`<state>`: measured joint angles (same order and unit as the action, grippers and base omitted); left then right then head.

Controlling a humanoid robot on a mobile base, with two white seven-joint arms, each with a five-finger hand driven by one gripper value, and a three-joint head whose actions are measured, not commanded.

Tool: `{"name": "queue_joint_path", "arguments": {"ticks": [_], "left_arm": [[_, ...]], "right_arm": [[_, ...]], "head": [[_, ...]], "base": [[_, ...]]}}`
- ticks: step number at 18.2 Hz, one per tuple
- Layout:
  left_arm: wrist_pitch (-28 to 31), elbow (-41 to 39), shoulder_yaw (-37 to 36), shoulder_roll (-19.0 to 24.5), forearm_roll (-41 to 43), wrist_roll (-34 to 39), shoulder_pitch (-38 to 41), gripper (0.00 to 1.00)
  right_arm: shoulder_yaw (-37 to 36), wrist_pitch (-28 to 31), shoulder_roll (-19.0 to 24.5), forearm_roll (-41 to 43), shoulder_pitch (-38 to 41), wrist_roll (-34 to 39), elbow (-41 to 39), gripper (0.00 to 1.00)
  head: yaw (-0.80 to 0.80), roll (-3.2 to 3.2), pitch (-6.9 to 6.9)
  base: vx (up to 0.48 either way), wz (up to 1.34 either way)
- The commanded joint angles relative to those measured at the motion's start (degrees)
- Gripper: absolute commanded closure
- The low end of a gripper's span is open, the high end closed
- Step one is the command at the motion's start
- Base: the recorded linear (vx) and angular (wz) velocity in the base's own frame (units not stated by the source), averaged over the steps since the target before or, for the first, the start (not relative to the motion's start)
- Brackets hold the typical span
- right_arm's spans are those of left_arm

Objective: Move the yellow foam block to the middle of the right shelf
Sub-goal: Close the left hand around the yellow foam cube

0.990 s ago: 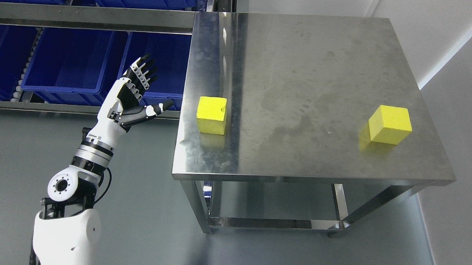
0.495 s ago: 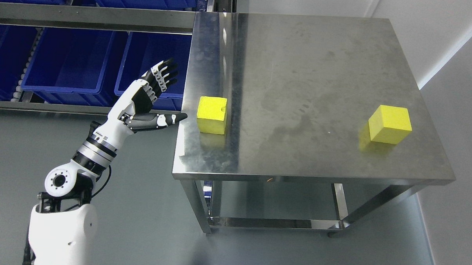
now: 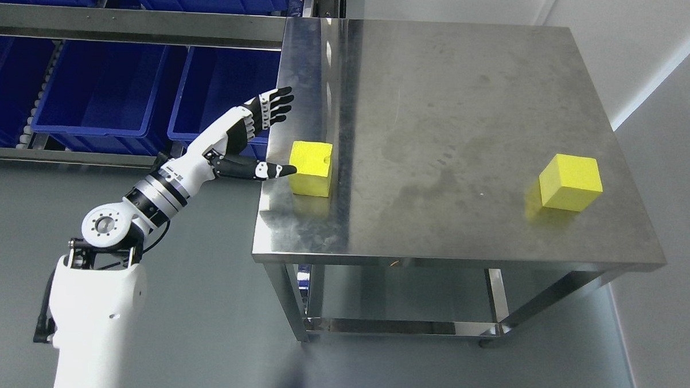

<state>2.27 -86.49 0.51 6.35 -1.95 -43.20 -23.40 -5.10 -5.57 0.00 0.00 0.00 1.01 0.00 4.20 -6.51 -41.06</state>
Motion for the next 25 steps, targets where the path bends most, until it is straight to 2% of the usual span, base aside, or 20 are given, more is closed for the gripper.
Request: {"name": "queue_joint_path", "arguments": {"ticks": [1, 11, 16, 17, 19, 21, 25], "left_arm": [[0.10, 7.74, -9.12, 1.91, 1.69, -1.62, -3.50, 0.00], [0.01, 12.57, -10.62, 2.00, 3.71, -3.82, -4.64, 0.02], [-0.34, 13.11, -9.13, 1.82, 3.54, -3.91, -4.73, 0.23], [-0.69, 13.11, -7.91, 1.39, 3.45, -3.99, -4.64, 0.29], [-1.48, 13.02, -2.56, -2.72, 3.36, -4.00, -4.55, 0.49], [-3.49, 12.93, 1.84, -5.35, 3.27, -4.08, -4.64, 0.63], [-10.77, 12.14, 2.30, -5.35, -0.31, -2.95, -5.60, 0.64]], "right_arm": [[0.00, 0.03, -1.00, 0.00, -0.09, 0.04, -1.00, 0.00], [0.00, 0.03, -1.00, 0.00, -0.09, 0.04, -1.00, 0.00], [0.00, 0.03, -1.00, 0.00, -0.09, 0.04, -1.00, 0.00], [0.00, 0.03, -1.00, 0.00, -0.09, 0.04, -1.00, 0.00], [0.00, 0.03, -1.00, 0.00, -0.09, 0.04, -1.00, 0.00], [0.00, 0.03, -1.00, 0.00, -0.09, 0.04, -1.00, 0.00], [0.00, 0.03, -1.00, 0.00, -0.09, 0.04, -1.00, 0.00]], "head": [[0.00, 0.00, 0.00], [0.00, 0.00, 0.00], [0.00, 0.00, 0.00], [0.00, 0.00, 0.00], [0.00, 0.00, 0.00], [0.00, 0.00, 0.00], [0.00, 0.00, 0.00]], "base": [[0.000, 0.00], [0.000, 0.00], [0.000, 0.00], [0.000, 0.00], [0.000, 0.00], [0.000, 0.00], [-0.001, 0.01]]}}
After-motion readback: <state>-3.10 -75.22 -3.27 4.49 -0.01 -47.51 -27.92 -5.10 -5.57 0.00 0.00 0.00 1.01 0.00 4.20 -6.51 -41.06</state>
